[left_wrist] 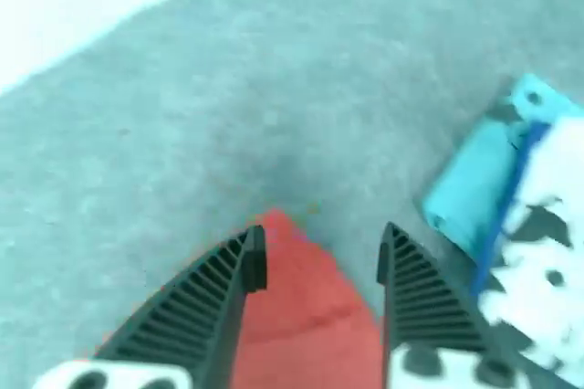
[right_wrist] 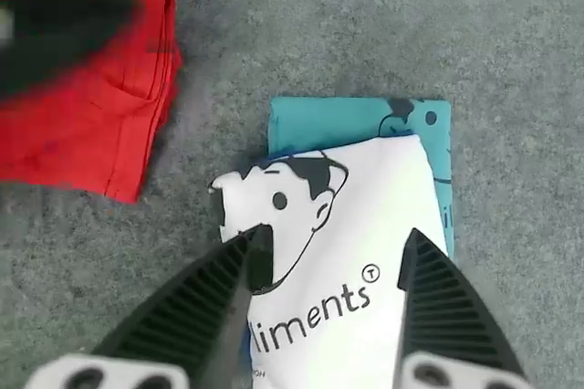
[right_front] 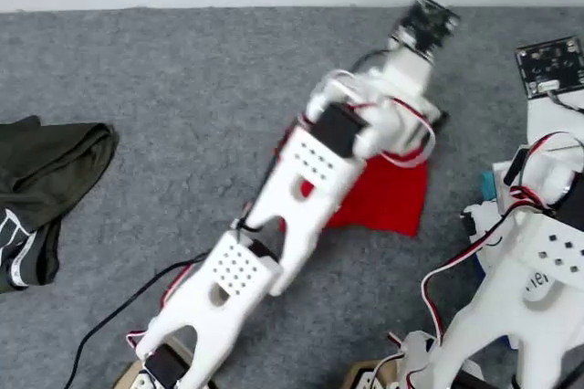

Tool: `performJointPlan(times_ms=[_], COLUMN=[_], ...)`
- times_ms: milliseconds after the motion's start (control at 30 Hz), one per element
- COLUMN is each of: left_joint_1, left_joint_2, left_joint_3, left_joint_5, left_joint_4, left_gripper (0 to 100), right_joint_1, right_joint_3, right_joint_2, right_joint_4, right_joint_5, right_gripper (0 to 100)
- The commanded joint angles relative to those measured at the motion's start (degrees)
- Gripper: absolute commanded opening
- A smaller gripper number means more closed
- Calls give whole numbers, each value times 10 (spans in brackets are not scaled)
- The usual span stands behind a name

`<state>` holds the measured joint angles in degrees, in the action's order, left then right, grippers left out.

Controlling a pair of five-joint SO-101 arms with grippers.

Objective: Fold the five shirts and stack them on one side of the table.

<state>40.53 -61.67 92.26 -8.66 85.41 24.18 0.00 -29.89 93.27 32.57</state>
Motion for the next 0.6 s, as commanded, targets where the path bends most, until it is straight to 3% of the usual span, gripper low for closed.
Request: performJointPlan(times_ms=[0,100,267,400,567], left_joint_1=[39,17,-120,-190,-216], left_joint_2=[-31,-30,-11,-23,-103], left_joint_3=[39,39,39,35,32], left_joint_5=[-4,11,76,76,77], left_joint_4=[-1,-4,48,88,97], left_gripper=[202,201,199,199,199], right_joint_1=[-5,-6,-88,-225,-338], right_joint_3=[-5,-3,63,173,252], right_joint_2=[-16,-13,-8,14,91], right_joint_4=[15,16,-10,-142,-312], right_joint_5=[-4,-5,-25,-44,-46], right_gripper=[237,237,237,237,237])
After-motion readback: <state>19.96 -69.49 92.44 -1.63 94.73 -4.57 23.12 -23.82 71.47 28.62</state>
